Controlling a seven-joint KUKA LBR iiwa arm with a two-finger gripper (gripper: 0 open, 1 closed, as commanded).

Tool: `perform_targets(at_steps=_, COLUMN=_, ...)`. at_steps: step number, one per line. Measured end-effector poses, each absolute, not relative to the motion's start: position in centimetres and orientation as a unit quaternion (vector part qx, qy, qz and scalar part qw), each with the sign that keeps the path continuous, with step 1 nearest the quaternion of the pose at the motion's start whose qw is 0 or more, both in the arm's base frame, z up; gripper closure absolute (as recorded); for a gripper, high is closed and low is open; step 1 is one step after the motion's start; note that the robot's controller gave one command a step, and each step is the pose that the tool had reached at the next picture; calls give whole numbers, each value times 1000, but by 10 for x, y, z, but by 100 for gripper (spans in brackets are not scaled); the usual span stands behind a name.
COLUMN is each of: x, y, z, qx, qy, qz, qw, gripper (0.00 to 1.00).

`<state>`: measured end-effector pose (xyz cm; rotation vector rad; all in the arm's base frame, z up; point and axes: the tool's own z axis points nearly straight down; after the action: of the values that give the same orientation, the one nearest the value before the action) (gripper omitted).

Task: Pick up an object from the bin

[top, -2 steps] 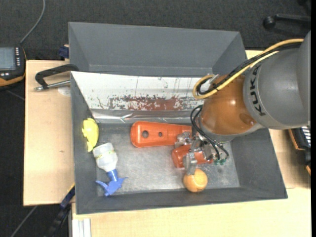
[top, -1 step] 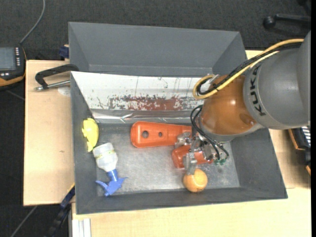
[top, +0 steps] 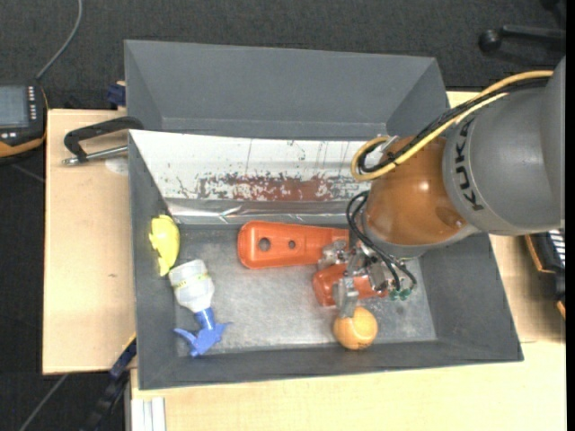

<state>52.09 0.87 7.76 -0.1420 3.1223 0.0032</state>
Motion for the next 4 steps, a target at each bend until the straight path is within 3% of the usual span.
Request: perform_targets(at_steps=4, x=521, y=9, z=78, qx=-45, qy=999, qz=1, qw=8, gripper=100)
